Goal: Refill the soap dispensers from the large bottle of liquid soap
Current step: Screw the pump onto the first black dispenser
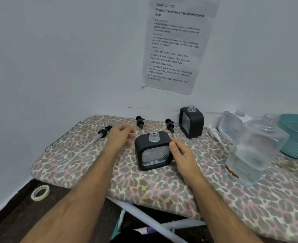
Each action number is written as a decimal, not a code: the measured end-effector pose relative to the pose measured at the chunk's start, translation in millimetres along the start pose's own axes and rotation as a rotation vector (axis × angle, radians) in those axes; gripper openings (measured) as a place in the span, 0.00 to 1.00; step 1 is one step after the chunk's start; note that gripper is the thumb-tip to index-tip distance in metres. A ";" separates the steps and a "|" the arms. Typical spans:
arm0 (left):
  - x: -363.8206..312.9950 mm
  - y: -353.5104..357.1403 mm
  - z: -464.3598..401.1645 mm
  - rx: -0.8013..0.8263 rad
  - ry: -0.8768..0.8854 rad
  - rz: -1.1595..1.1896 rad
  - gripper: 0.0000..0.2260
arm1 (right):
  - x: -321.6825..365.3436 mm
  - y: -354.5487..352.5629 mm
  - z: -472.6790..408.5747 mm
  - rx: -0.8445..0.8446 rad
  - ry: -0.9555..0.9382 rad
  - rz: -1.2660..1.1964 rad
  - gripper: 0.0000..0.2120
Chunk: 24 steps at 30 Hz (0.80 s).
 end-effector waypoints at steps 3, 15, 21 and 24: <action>0.2 12.0 -27.0 0.034 0.013 -0.185 0.09 | -3.2 -1.8 -2.4 0.005 -0.010 -0.015 0.40; 5.9 34.3 -102.1 0.066 -0.027 -0.678 0.29 | -7.0 -1.3 -4.6 0.020 0.049 -0.160 0.41; 17.7 44.1 -114.6 0.073 -0.129 -0.621 0.27 | -5.9 -2.1 -4.3 0.008 0.052 -0.133 0.33; 23.2 48.3 -117.5 0.070 -0.129 -0.607 0.24 | -4.5 -1.5 -4.3 0.014 0.062 -0.141 0.33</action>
Point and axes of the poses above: each hand's wrist, its own z-axis away from the middle knuckle, its own y-axis out of the palm, x = y × z, the point moved 4 cm from there along -z, towards the middle knuckle, and after that the axes turned 13 degrees about y, right-handed, at the moved point
